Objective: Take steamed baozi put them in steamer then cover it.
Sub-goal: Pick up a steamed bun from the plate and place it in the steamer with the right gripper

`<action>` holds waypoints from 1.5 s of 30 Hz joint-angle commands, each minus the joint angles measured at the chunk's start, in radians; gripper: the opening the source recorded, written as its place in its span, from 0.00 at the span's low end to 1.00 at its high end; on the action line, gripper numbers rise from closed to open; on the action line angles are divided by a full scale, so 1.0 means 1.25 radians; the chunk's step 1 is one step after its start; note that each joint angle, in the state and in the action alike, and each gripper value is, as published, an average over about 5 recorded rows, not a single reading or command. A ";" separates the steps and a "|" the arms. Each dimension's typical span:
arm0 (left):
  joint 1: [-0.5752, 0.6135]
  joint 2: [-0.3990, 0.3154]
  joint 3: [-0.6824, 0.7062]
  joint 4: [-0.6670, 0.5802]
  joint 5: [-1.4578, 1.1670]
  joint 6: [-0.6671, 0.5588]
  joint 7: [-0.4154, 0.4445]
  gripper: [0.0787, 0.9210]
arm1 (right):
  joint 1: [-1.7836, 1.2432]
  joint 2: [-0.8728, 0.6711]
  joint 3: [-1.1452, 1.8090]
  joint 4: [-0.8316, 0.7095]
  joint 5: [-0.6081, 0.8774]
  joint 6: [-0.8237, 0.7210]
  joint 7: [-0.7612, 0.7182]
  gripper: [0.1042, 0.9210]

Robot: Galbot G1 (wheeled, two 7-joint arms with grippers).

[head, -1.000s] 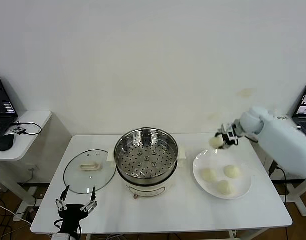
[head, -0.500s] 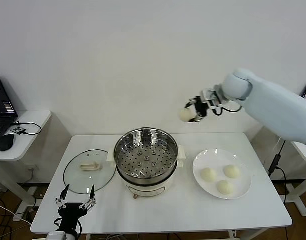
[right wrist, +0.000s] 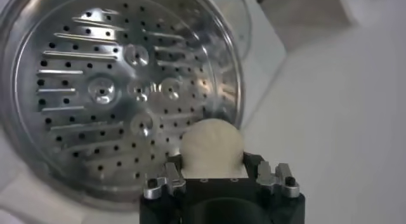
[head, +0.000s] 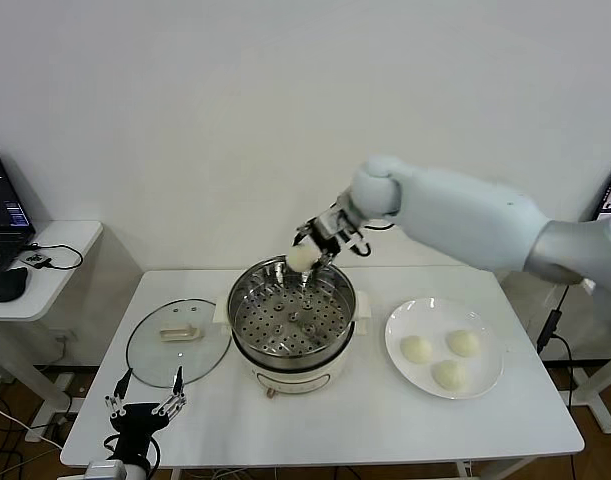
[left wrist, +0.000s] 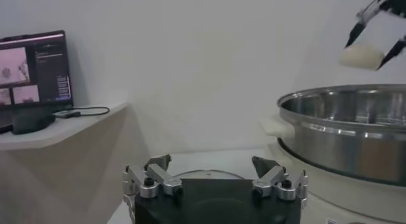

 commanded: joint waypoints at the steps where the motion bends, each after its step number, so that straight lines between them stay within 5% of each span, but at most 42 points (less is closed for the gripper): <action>1: -0.001 0.000 0.000 0.003 -0.008 -0.003 0.000 0.88 | -0.021 0.061 -0.050 -0.019 -0.100 0.090 0.024 0.62; 11: -0.001 -0.002 0.000 0.003 -0.008 -0.004 0.001 0.88 | -0.083 0.063 -0.016 -0.088 -0.250 0.192 0.072 0.62; 31: -0.004 0.000 -0.006 0.004 -0.007 -0.006 0.001 0.88 | -0.132 0.141 0.071 -0.262 -0.353 0.277 0.115 0.66; 39: -0.001 -0.001 -0.007 0.001 -0.005 -0.006 0.001 0.88 | -0.127 0.147 0.064 -0.253 -0.308 0.267 0.115 0.87; 45: 0.004 -0.001 -0.008 -0.007 -0.004 -0.005 0.002 0.88 | -0.062 0.109 0.012 -0.159 -0.163 0.185 0.073 0.88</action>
